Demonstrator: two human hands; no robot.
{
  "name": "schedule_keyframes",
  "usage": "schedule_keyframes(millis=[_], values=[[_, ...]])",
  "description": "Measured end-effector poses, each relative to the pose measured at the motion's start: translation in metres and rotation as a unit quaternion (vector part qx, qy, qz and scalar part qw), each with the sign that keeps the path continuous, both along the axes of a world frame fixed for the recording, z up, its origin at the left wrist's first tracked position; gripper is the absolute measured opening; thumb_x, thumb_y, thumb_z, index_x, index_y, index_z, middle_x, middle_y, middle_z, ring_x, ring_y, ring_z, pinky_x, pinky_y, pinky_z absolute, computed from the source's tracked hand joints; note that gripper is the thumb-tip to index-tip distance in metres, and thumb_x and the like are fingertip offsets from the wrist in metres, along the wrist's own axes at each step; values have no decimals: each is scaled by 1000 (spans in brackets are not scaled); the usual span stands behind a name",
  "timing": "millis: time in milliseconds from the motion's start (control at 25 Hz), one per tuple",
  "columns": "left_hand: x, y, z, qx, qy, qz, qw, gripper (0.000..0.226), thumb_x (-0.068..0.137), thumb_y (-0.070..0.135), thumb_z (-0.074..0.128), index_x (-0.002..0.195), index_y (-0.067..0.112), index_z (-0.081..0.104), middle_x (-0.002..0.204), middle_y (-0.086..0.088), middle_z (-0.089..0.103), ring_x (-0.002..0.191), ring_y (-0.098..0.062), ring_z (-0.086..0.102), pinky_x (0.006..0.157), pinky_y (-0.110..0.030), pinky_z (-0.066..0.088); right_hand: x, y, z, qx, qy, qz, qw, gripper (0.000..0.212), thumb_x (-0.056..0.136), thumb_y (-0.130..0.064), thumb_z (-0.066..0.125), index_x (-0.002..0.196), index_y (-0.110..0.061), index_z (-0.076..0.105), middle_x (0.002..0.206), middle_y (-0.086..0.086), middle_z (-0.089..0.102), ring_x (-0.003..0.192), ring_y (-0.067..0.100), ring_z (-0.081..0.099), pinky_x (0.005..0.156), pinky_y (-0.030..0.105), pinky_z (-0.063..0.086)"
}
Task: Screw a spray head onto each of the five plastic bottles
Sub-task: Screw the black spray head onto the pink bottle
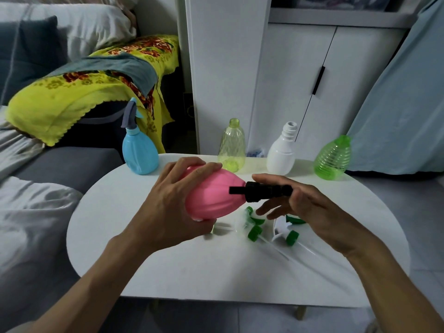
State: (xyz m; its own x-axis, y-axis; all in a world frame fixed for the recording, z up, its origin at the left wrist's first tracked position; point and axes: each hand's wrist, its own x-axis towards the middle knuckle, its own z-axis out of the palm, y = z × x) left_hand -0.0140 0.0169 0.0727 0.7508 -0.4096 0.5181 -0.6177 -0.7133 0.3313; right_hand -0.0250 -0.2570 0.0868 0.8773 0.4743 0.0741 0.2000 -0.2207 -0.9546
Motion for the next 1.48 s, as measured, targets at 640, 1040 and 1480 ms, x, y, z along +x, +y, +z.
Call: schedule_keyframes(millis=[640, 1040, 1480], values=[[-13, -45, -18, 6, -149, 148, 978, 99, 59, 29, 93, 140, 18, 36, 139, -12, 32, 125, -39, 32, 97, -52, 43, 5, 42, -9, 214, 125, -212, 945, 53, 91, -63, 40, 115, -27, 71, 108, 7, 77, 98, 25, 72, 76, 38, 54], [-29, -66, -19, -141, 22, 74, 987, 87, 75, 44, 76, 147, 30, 31, 159, -10, 22, 140, -26, 29, 101, -37, 41, 6, 46, -13, 350, 35, -162, 922, 41, 86, -38, 60, 124, -22, 66, 135, 7, 64, 127, 24, 57, 94, 37, 53], [-28, -59, -21, -243, 172, 86, 951, 92, 52, 77, 74, 129, 36, 46, 126, 14, 46, 114, -9, 51, 78, -16, 55, 11, 41, -18, 320, -3, -186, 929, 43, 85, -41, 71, 115, -11, 68, 118, 7, 73, 120, 21, 62, 96, 35, 49]])
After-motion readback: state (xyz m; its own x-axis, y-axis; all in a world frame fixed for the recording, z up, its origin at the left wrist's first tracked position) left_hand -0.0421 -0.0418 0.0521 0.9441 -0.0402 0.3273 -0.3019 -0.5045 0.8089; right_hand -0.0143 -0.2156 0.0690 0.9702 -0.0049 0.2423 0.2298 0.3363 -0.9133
